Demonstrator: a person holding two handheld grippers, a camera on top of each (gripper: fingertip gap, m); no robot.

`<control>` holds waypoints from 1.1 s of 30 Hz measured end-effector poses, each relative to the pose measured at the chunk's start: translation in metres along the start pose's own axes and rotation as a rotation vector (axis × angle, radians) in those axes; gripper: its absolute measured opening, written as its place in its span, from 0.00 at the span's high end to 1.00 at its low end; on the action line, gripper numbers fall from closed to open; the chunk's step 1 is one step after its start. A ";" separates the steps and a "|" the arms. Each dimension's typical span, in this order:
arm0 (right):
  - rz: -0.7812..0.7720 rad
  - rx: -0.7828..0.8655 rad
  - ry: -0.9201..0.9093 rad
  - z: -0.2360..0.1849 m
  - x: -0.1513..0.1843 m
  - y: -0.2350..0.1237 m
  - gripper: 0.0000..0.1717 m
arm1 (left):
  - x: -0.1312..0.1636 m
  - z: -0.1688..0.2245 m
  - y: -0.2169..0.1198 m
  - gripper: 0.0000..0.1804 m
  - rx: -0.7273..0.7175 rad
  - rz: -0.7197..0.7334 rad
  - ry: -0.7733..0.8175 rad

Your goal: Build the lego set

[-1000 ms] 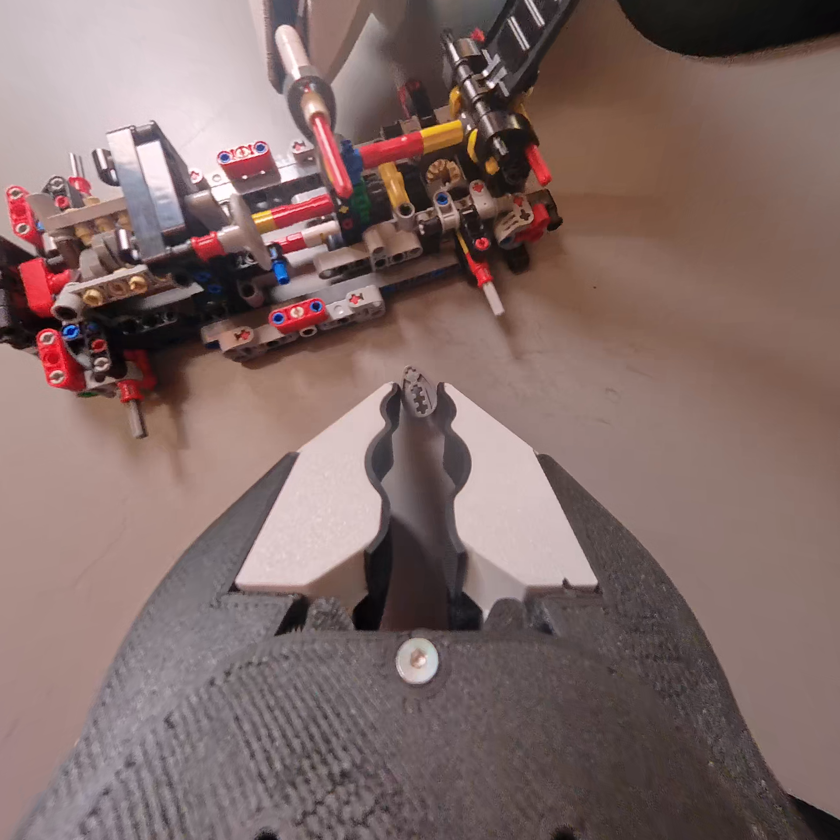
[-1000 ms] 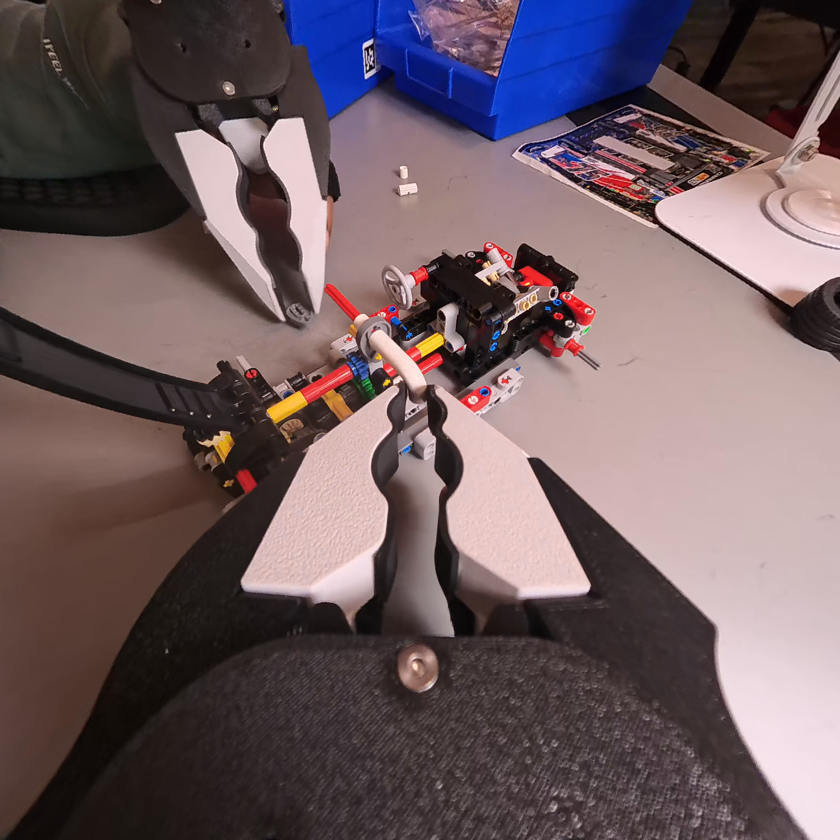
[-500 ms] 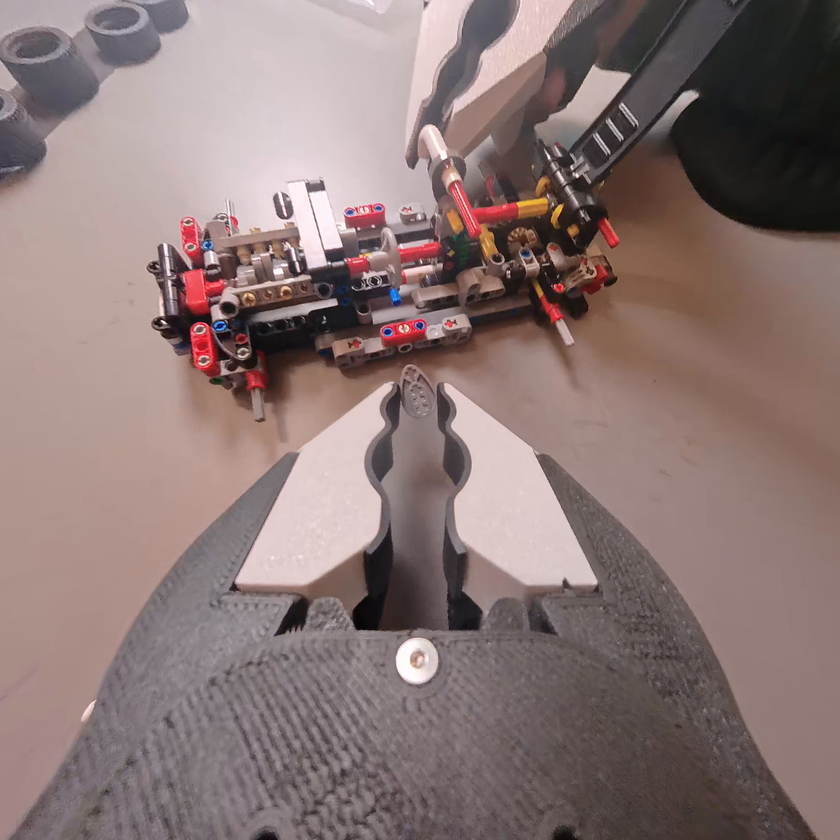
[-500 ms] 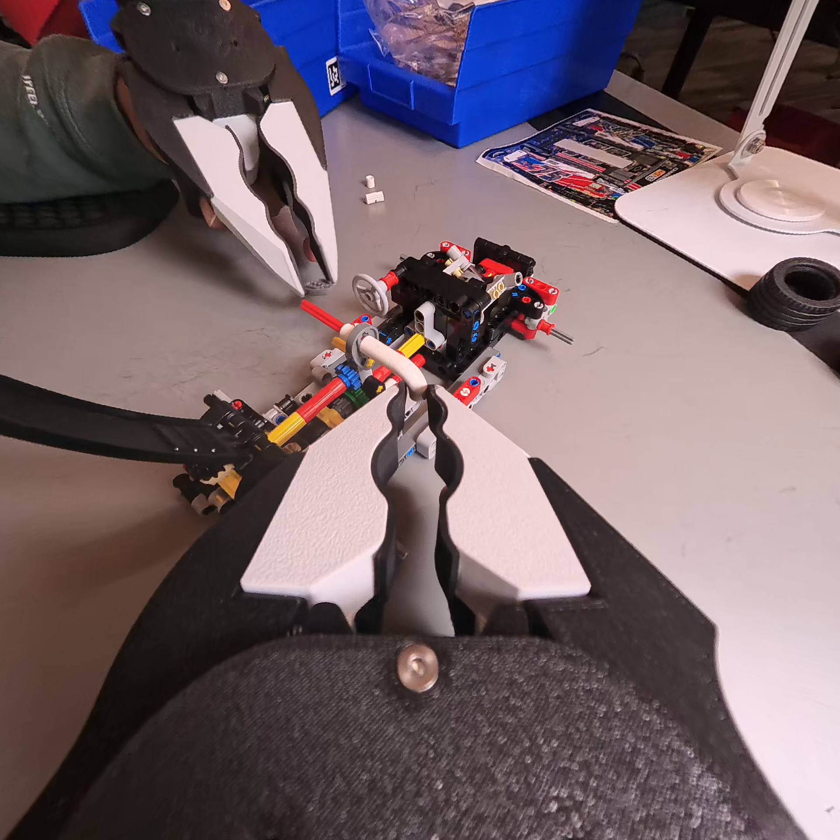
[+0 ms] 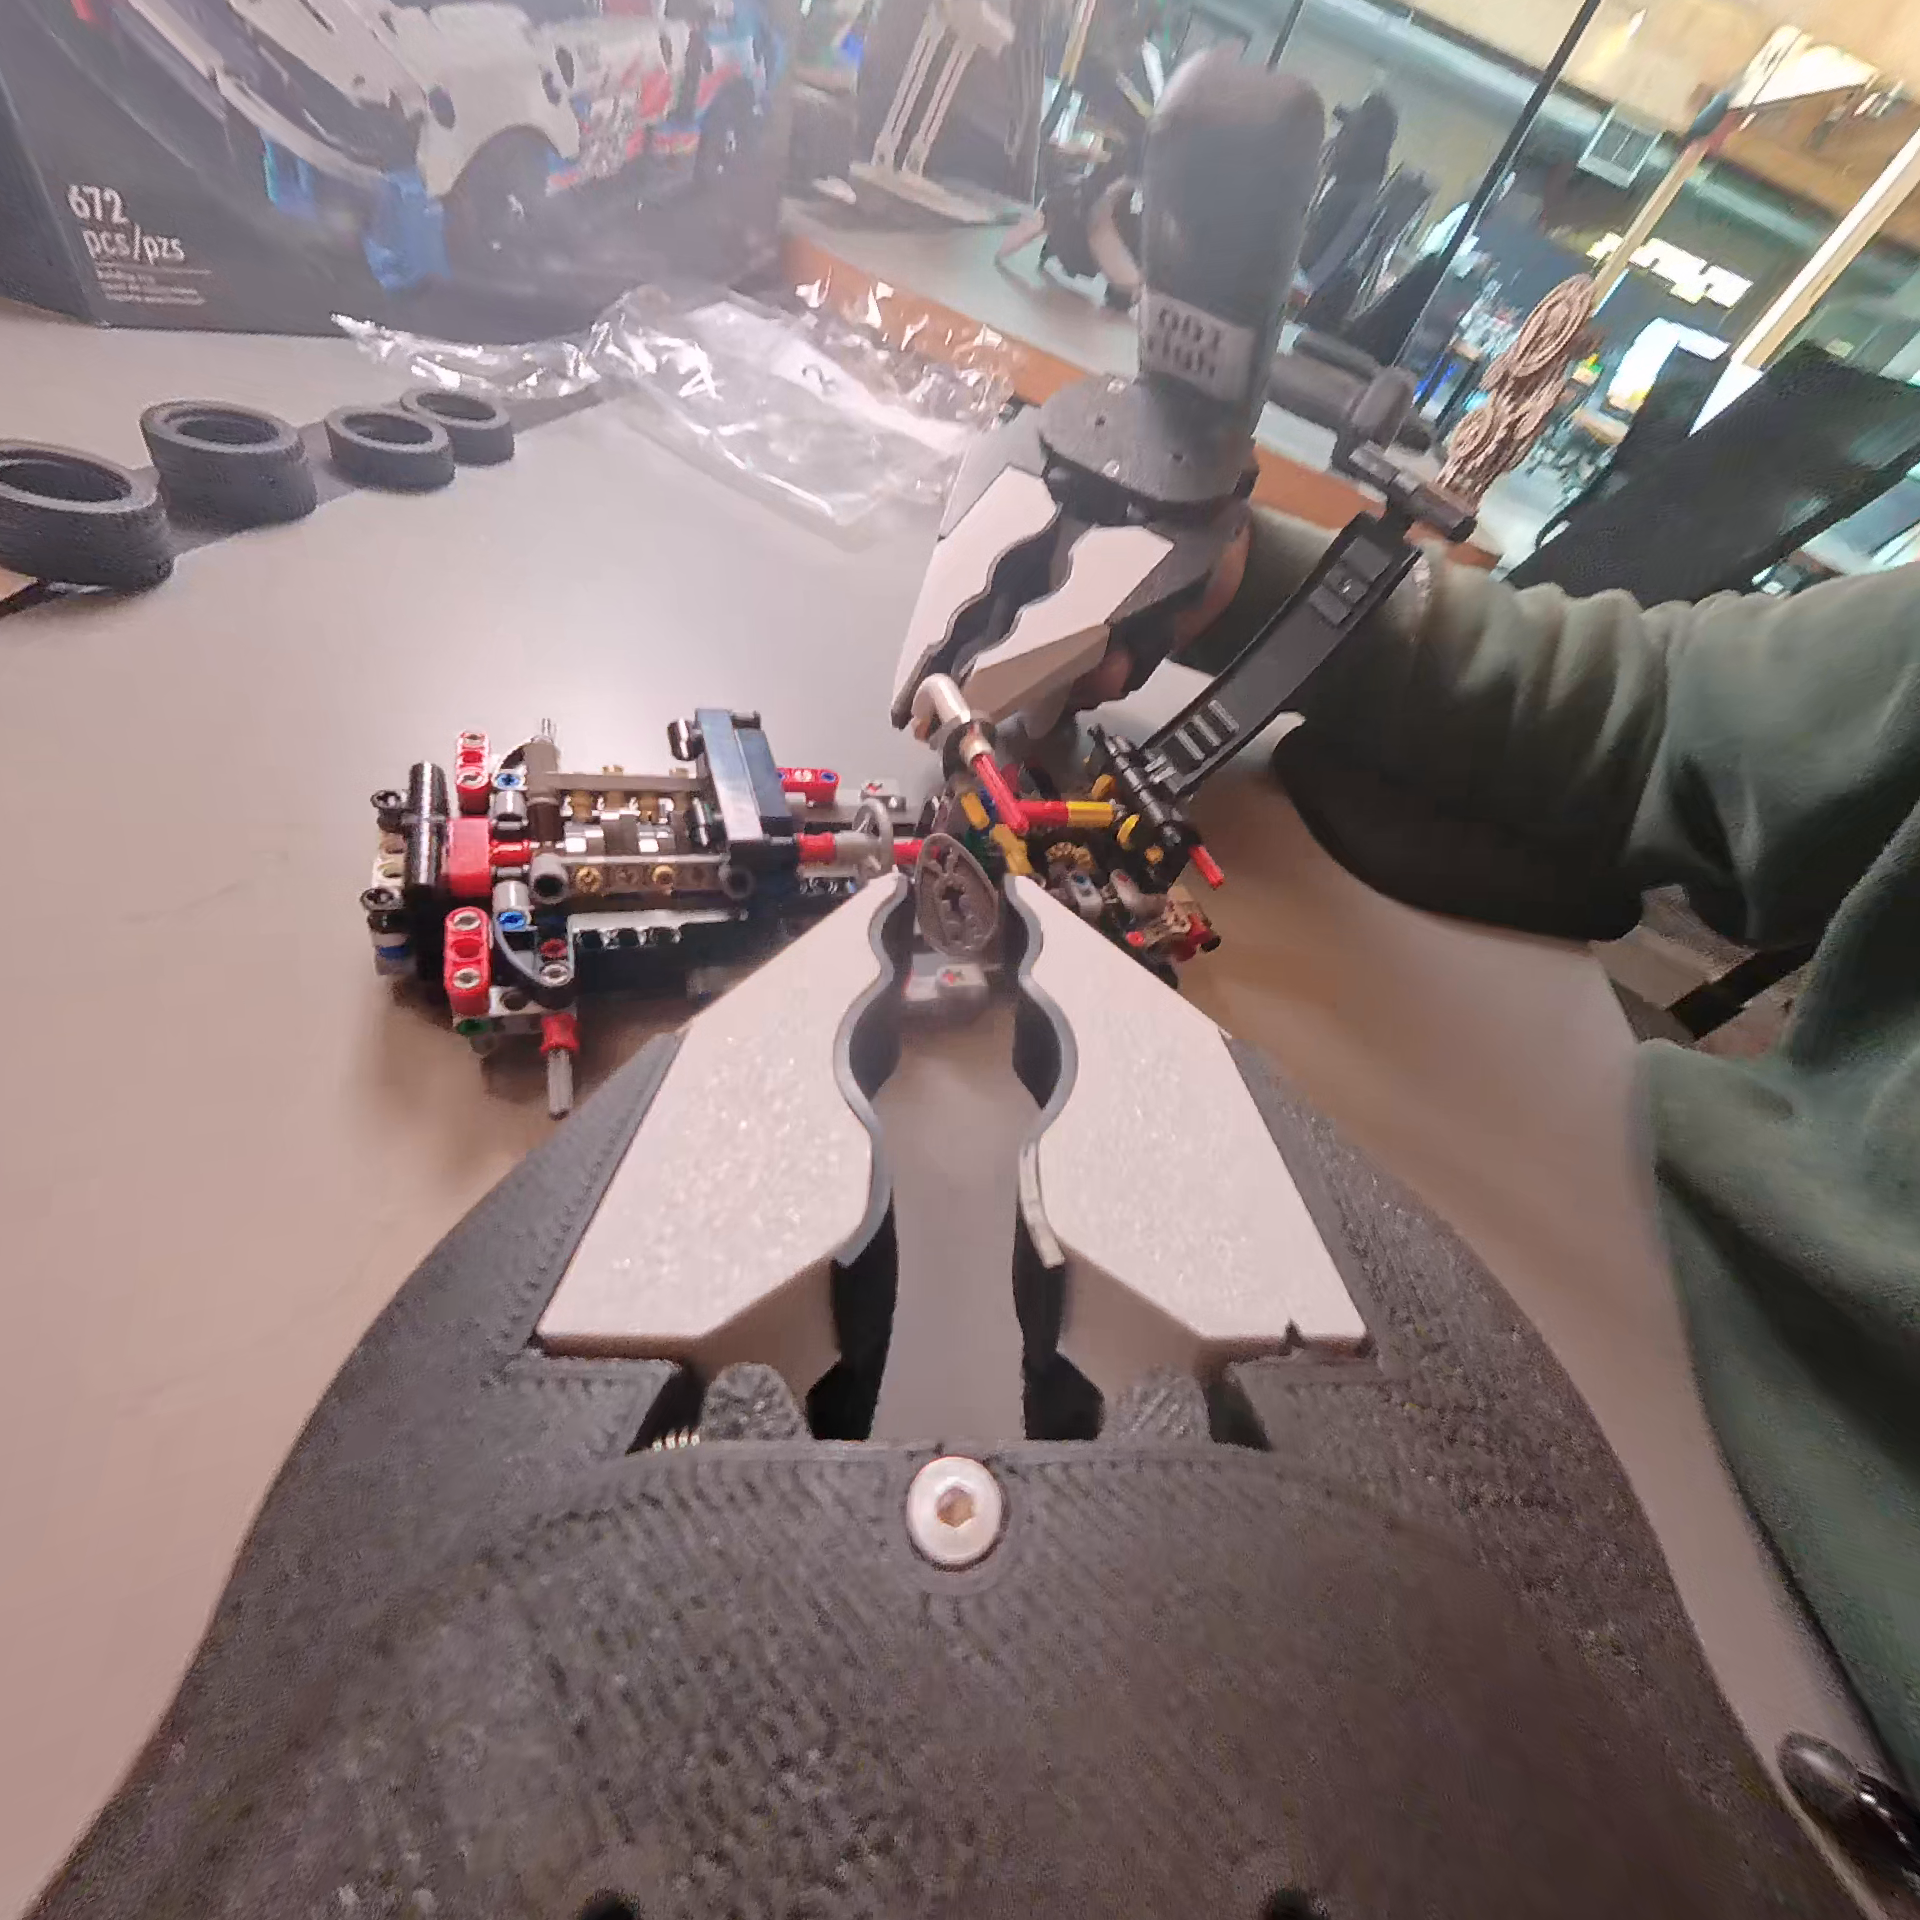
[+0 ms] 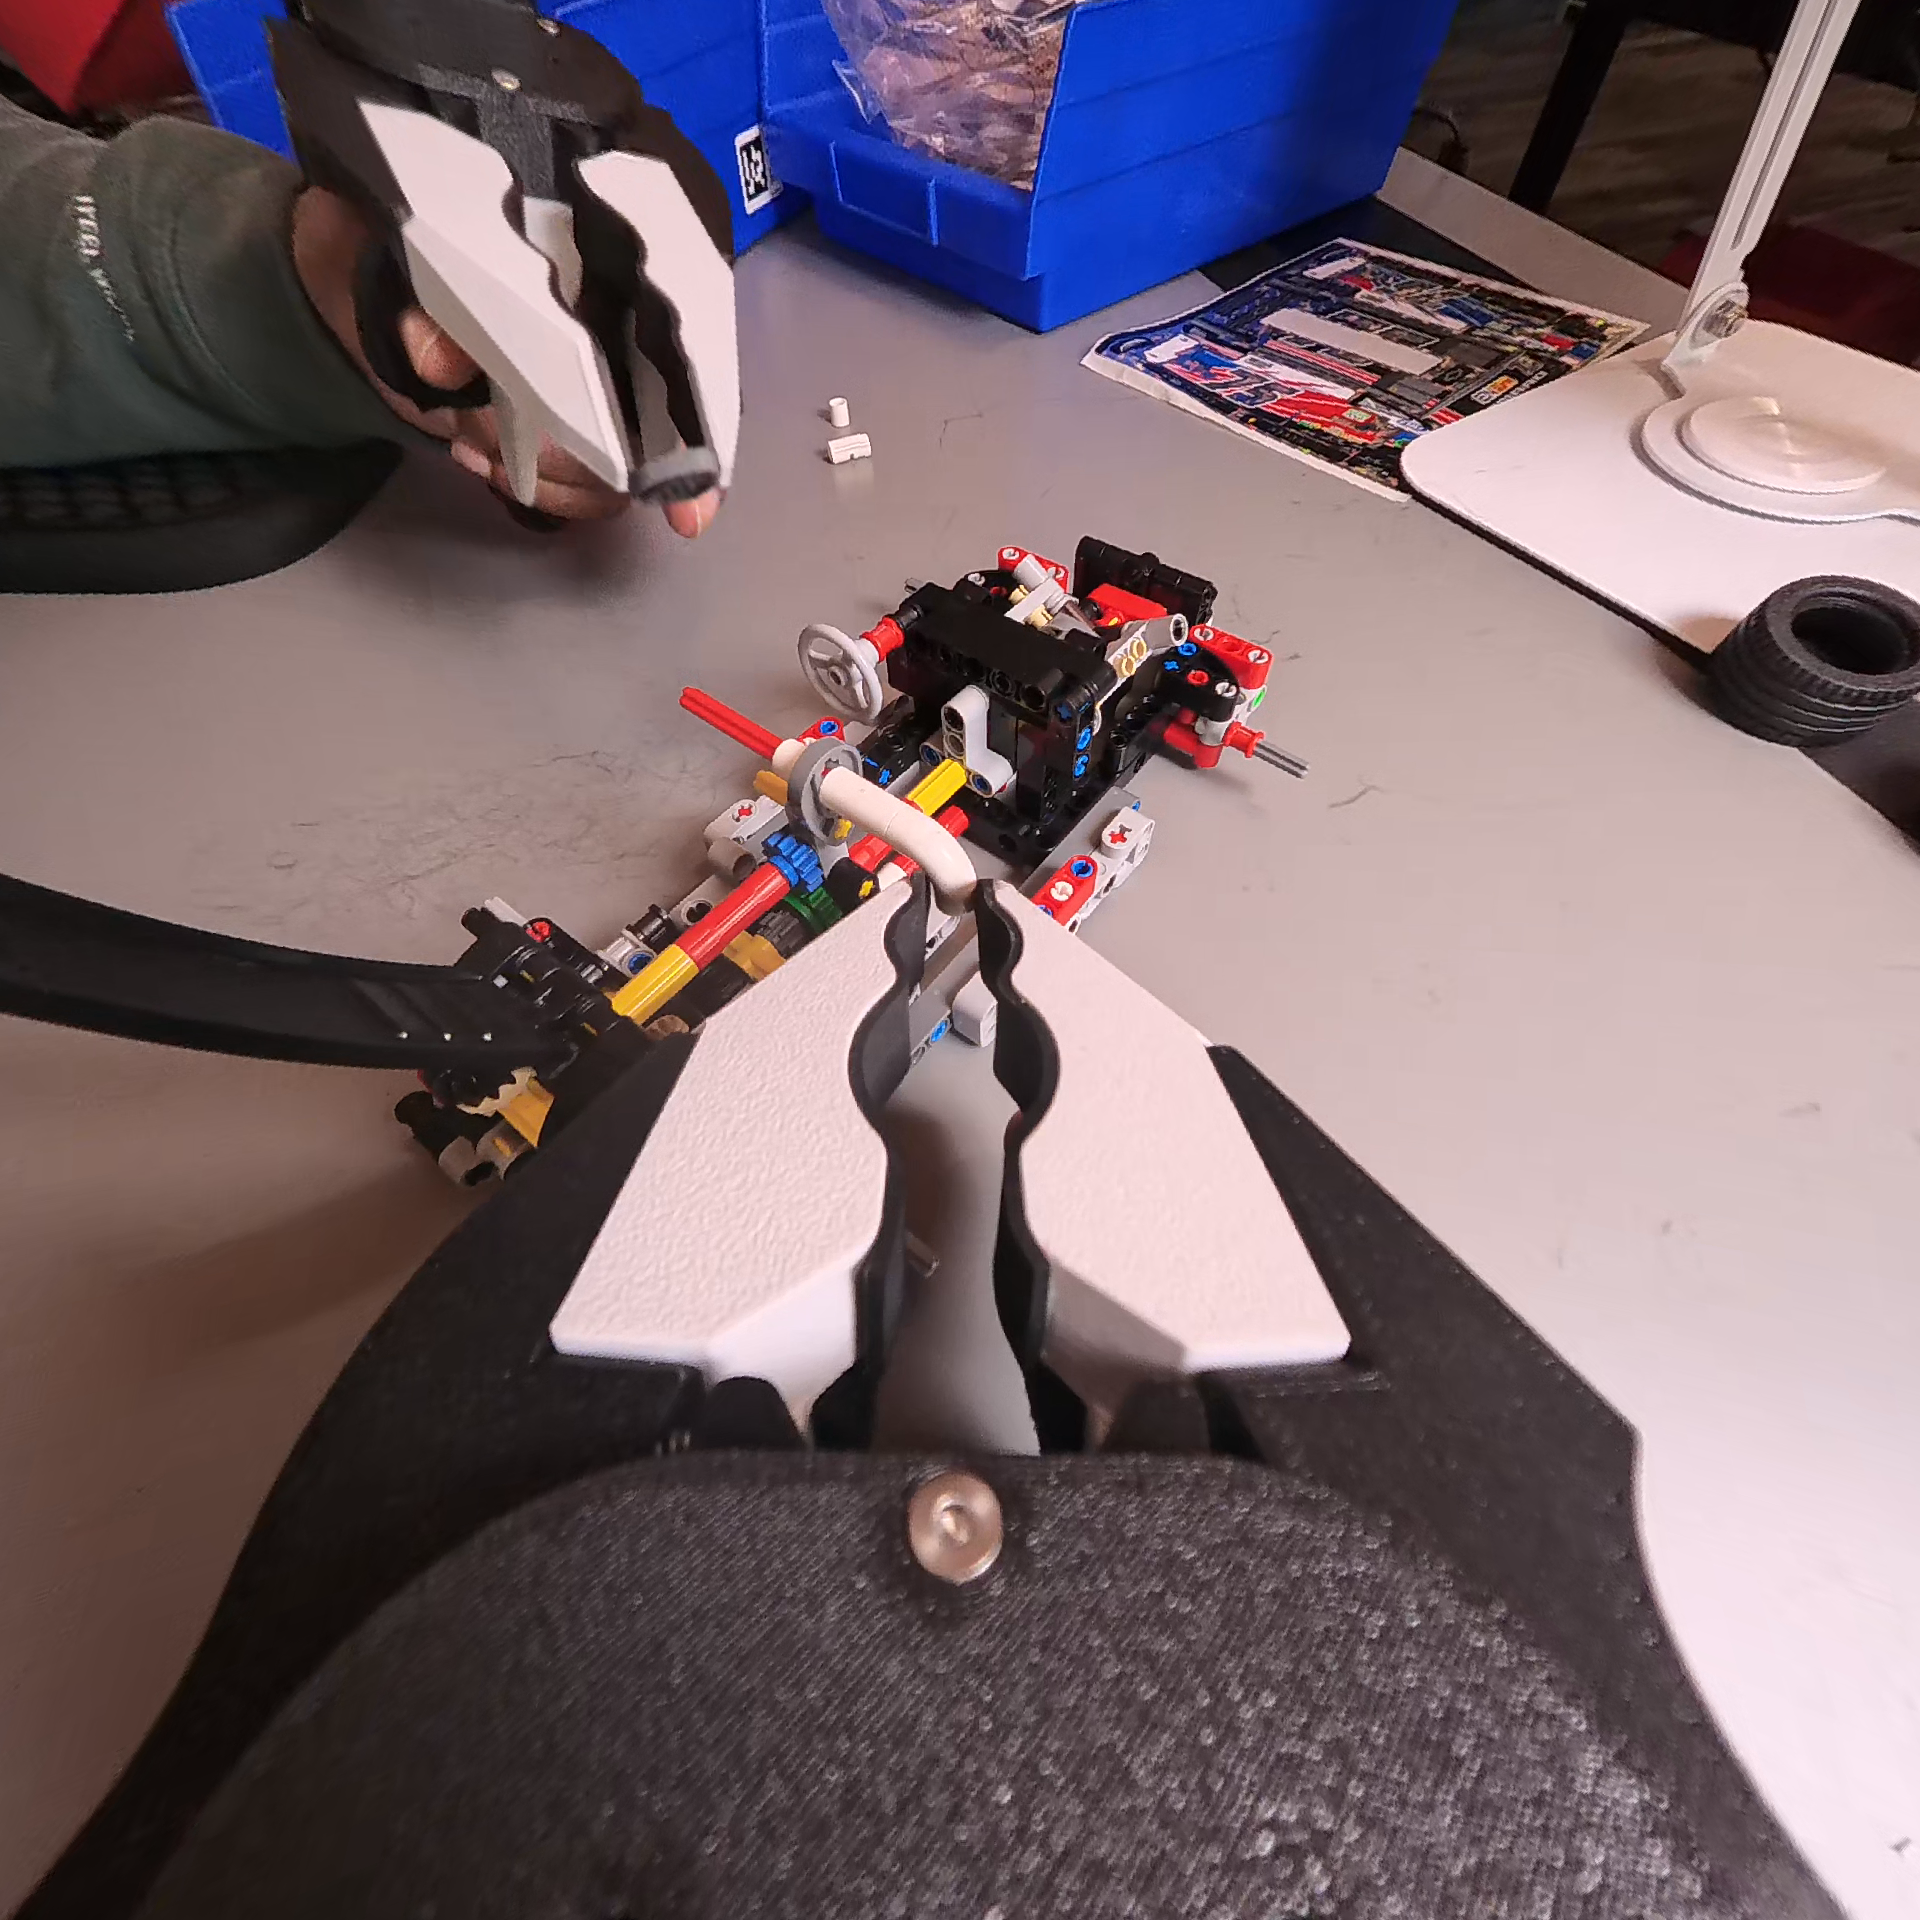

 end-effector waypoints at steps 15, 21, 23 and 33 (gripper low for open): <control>-0.003 0.001 -0.007 -0.003 0.001 -0.002 0.96 | -0.006 -0.010 -0.013 0.93 0.118 0.228 -0.163; -0.003 0.004 -0.008 -0.005 0.001 -0.002 0.96 | -0.006 -0.012 -0.015 0.93 0.206 0.294 -0.245; -0.005 0.004 -0.013 -0.006 0.001 -0.003 0.97 | -0.006 -0.012 -0.015 0.93 0.232 0.314 -0.263; 0.039 0.002 -0.052 -0.010 -0.011 -0.026 0.93 | -0.010 0.009 -0.011 0.93 0.173 0.311 -0.017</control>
Point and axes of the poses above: each gripper's, where its closed fingertips meet, y out along the fingers, x out of its underside, z = x × y across the jaws, the point moved 10 cm from there along -y, back along the fingers, and after that the axes turned 3 degrees about -y, right-handed, at the moved point
